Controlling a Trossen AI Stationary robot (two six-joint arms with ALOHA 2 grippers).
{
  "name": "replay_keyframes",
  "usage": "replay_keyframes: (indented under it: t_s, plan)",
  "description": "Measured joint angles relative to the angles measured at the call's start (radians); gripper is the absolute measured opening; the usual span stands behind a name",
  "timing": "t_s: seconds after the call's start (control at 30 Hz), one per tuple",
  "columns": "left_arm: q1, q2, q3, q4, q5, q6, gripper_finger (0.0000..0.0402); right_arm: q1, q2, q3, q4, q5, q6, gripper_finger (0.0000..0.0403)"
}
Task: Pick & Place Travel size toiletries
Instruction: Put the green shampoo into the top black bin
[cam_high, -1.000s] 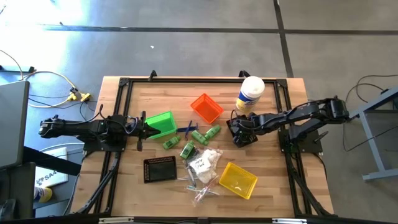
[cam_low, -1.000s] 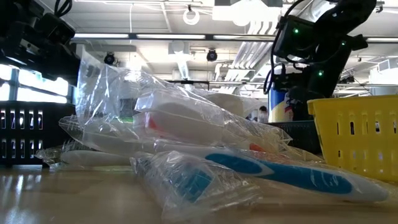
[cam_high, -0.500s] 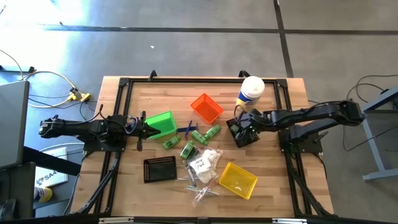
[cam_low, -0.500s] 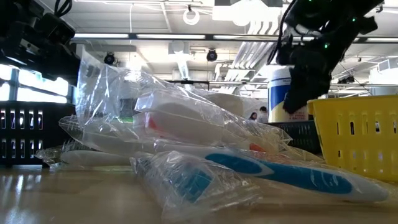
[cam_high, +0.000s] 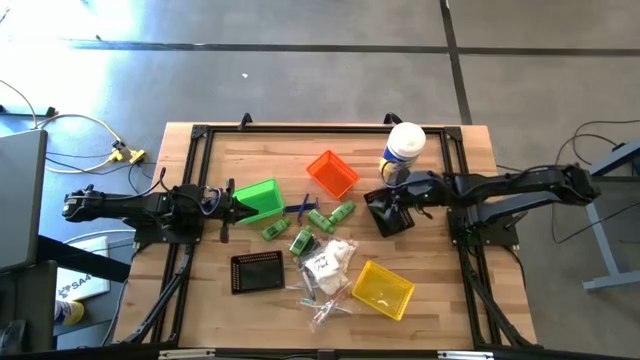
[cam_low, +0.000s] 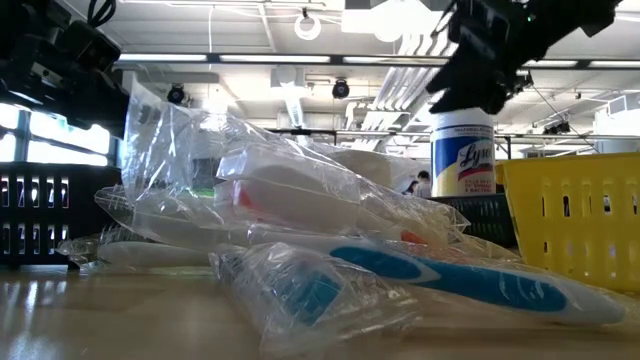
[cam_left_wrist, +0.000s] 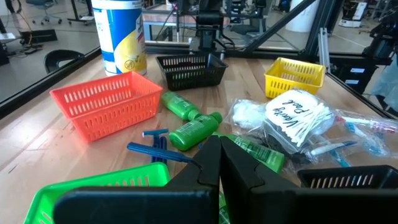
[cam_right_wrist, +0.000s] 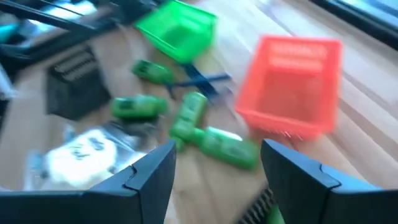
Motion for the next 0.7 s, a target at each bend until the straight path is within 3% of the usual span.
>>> replay_keyframes:
  t_s: [0.13, 0.47, 0.7]
  plan:
    - [0.000, 0.000, 0.000, 0.000, -0.001, 0.000, 0.0000, 0.024, 0.000, 0.000, 0.057, -0.021, -0.031, 0.0205]
    - [0.000, 0.000, 0.000, 0.000, -0.002, 0.000, 0.0000, 0.037, 0.000, 0.000, 0.174, -0.060, -0.091, 0.0098]
    - [0.000, 0.000, 0.000, 0.000, -0.005, 0.000, 0.0000, 0.038, 0.001, 0.000, 0.235, -0.125, -0.185, 0.0056]
